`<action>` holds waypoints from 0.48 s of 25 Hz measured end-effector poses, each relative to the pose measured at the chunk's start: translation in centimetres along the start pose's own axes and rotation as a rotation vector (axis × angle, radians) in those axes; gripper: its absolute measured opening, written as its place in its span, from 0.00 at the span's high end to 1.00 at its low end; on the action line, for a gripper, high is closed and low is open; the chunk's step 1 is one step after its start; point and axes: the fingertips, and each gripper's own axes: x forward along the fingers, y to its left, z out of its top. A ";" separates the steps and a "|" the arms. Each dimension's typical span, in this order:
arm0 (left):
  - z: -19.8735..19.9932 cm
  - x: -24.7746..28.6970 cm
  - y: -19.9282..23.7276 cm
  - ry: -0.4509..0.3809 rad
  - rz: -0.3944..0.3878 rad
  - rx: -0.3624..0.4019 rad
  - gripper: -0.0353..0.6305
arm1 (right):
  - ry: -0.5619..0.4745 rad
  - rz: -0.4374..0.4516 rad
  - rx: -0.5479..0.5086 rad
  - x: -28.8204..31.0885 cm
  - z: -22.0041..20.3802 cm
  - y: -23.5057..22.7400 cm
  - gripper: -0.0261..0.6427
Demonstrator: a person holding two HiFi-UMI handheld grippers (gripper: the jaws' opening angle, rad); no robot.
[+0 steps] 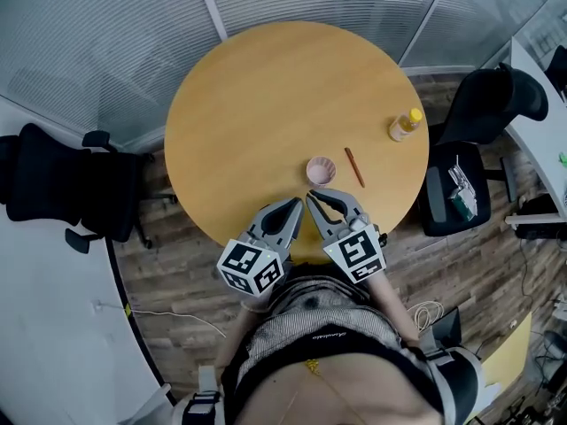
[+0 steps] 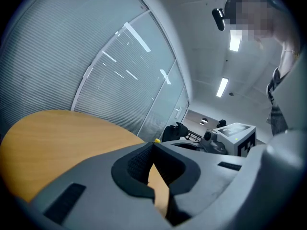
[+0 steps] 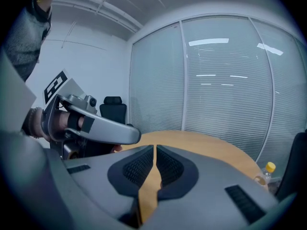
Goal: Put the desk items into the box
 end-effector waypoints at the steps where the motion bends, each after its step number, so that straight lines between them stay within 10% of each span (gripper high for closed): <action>1: 0.0 0.0 0.4 0.006 -0.005 -0.001 0.92 | 0.004 -0.008 0.002 0.3 0.0 0.0 0.91; 12: -0.6 -0.1 3.4 0.088 -0.090 0.002 0.92 | 0.035 -0.137 0.047 2.6 -0.7 -0.8 0.91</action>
